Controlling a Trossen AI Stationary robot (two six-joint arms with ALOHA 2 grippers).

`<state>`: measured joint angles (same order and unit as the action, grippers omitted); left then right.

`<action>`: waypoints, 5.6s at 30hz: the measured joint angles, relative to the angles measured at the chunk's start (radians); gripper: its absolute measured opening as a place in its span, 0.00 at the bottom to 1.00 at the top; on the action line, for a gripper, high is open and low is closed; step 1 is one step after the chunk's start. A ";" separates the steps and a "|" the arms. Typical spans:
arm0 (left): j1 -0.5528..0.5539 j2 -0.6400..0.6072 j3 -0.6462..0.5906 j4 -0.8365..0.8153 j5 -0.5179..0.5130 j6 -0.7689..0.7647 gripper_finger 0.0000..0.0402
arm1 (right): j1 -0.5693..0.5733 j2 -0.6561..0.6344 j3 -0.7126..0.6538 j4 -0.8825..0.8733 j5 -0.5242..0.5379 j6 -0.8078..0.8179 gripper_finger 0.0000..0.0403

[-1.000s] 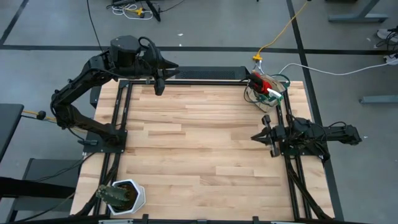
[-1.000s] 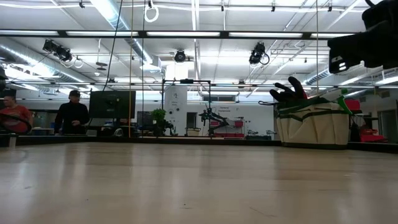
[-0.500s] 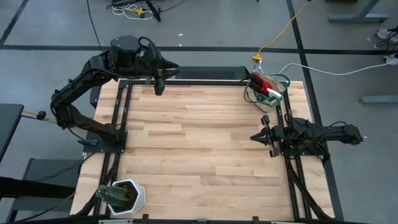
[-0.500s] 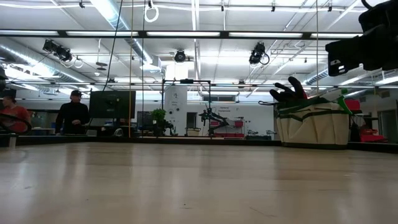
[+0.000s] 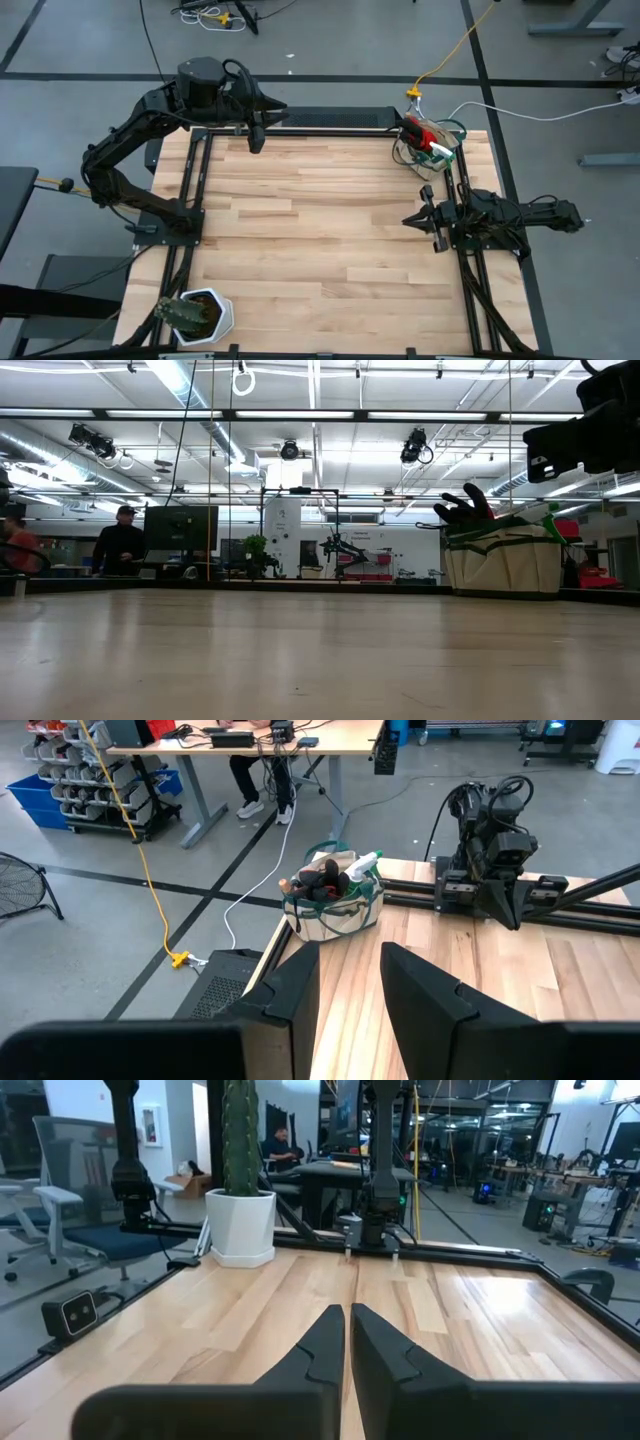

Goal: Pick & Place Garden tools in Gardening bag
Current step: Return to Home Position

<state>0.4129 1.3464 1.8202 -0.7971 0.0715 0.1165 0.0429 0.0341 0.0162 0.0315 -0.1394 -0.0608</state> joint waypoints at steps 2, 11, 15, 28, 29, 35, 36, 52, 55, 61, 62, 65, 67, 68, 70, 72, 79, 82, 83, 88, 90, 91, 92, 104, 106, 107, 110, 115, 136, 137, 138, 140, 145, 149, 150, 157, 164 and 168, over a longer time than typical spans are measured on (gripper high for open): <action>0.000 0.000 0.000 0.000 0.000 0.000 0.29 | 0.000 0.000 0.000 0.000 0.000 0.000 0.05; 0.000 0.000 0.000 0.000 0.000 0.000 0.29 | 0.000 0.000 0.000 0.000 0.000 0.000 0.05; 0.000 0.000 0.000 0.000 0.000 0.000 0.29 | 0.000 0.000 0.000 0.000 0.000 0.000 0.05; -0.077 -0.006 -0.048 0.093 0.084 -0.157 0.29 | 0.000 0.000 0.000 0.000 0.000 0.000 0.05; -0.092 -0.010 -0.066 0.101 0.088 -0.157 0.29 | 0.000 0.000 0.000 0.000 0.000 0.000 0.05; -0.192 -0.063 -0.235 0.241 0.087 -0.150 0.29 | 0.000 0.000 0.000 0.001 0.000 -0.001 0.05; -0.205 -0.079 -0.275 0.259 0.087 -0.149 0.29 | 0.000 0.000 0.000 0.001 0.001 0.000 0.05; -0.342 -0.506 -0.968 0.759 0.089 -0.157 0.29 | 0.000 0.000 0.000 0.003 0.000 -0.001 0.05; -0.355 -0.594 -1.064 0.787 0.091 -0.158 0.29 | 0.000 0.000 0.000 0.004 0.000 0.000 0.05; -0.380 -0.775 -1.214 0.788 0.099 -0.157 0.29 | 0.000 0.000 0.000 0.006 0.000 0.000 0.05; -0.381 -0.806 -1.236 0.787 0.099 -0.157 0.29 | 0.000 0.000 0.000 0.006 0.000 -0.001 0.05; -0.380 -0.893 -1.301 0.785 0.099 -0.157 0.29 | 0.000 0.000 0.000 0.006 0.000 0.000 0.05; -0.380 -0.946 -1.346 0.789 0.099 -0.158 0.29 | 0.000 0.000 0.000 0.006 0.000 0.000 0.05; -0.380 -0.972 -1.368 0.787 0.099 -0.157 0.29 | 0.000 0.000 0.000 0.006 0.000 0.000 0.05; -0.380 -1.022 -1.414 0.786 0.099 -0.158 0.29 | 0.000 0.000 0.000 0.006 0.000 0.000 0.05; -0.380 -1.071 -1.462 0.784 0.099 -0.158 0.29 | 0.000 0.000 0.000 0.006 0.000 -0.001 0.05; -0.384 -1.212 -1.613 0.785 0.099 -0.183 0.29 | 0.000 0.000 0.000 0.006 0.000 0.000 0.05; -0.384 -1.262 -1.665 0.788 0.092 -0.204 0.29 | 0.000 0.000 0.000 0.006 0.000 -0.001 0.05; -0.384 -1.276 -1.680 0.789 0.086 -0.207 0.29 | 0.000 0.000 0.000 0.005 0.000 0.000 0.05; -0.384 -1.332 -1.732 0.824 0.038 -0.211 0.29 | 0.000 0.000 0.000 0.005 0.000 0.000 0.05; -0.384 -1.347 -1.753 0.863 0.023 -0.210 0.29 | 0.000 0.000 0.000 0.005 0.000 0.000 0.05; -0.384 -1.347 -1.765 0.888 0.014 -0.211 0.29 | 0.000 0.000 0.000 0.005 0.000 0.000 0.05; -0.385 -1.346 -1.777 0.909 0.005 -0.210 0.29 | 0.000 0.000 0.000 0.005 0.000 -0.001 0.05; -0.415 -1.345 -1.811 0.897 -0.053 -0.163 0.29 | 0.000 0.000 0.000 0.005 0.000 0.000 0.05; -0.418 -1.345 -1.811 0.850 -0.053 -0.168 0.29 | 0.000 0.000 0.000 0.005 0.000 0.000 0.05; -0.418 -1.344 -1.811 0.832 -0.053 -0.180 0.29 | 0.000 0.000 0.000 0.005 0.000 -0.001 0.05; -0.417 -1.345 -1.810 0.824 -0.056 -0.183 0.29 | 0.000 0.000 0.000 0.005 0.000 0.000 0.05; -0.417 -1.345 -1.810 0.818 -0.053 -0.158 0.29 | 0.000 0.000 0.000 0.005 0.000 0.000 0.05; -0.417 -1.340 -1.813 0.858 -0.050 -0.157 0.29 | 0.000 0.000 0.000 0.005 0.000 0.000 0.05; -0.417 -1.340 -1.813 0.858 -0.050 -0.157 0.29 | 0.000 0.000 0.000 0.005 0.000 0.000 0.05; -0.417 -1.340 -1.813 0.859 -0.050 -0.157 0.29 | 0.000 0.000 0.000 0.005 0.000 0.000 0.05; -0.417 -1.340 -1.813 0.861 -0.050 -0.157 0.29 | 0.000 0.000 0.000 0.005 0.000 0.000 0.05; -0.417 -1.340 -1.813 0.863 -0.051 -0.157 0.29 | 0.000 0.000 0.000 0.005 0.000 0.000 0.05; -0.417 -1.340 -1.813 0.864 -0.051 -0.157 0.29 | 0.000 0.000 0.000 0.005 0.000 0.000 0.05; -0.417 -1.340 -1.813 0.864 -0.051 -0.157 0.29 | 0.000 0.000 0.000 0.005 0.000 0.000 0.05; -0.417 -1.340 -1.813 0.864 -0.052 -0.157 0.29 | 0.000 0.000 0.000 0.005 0.000 0.000 0.05; -0.417 -1.340 -1.813 0.864 -0.052 -0.156 0.29 | 0.000 0.000 0.000 0.005 0.000 0.000 0.05; -0.417 -1.340 -1.813 0.864 -0.052 -0.156 0.29 | 0.000 0.000 0.000 0.005 0.000 0.000 0.05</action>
<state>-0.0044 0.0063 0.0071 0.0669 0.0193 -0.0400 0.0429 0.0345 0.0162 0.0364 -0.1390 -0.0612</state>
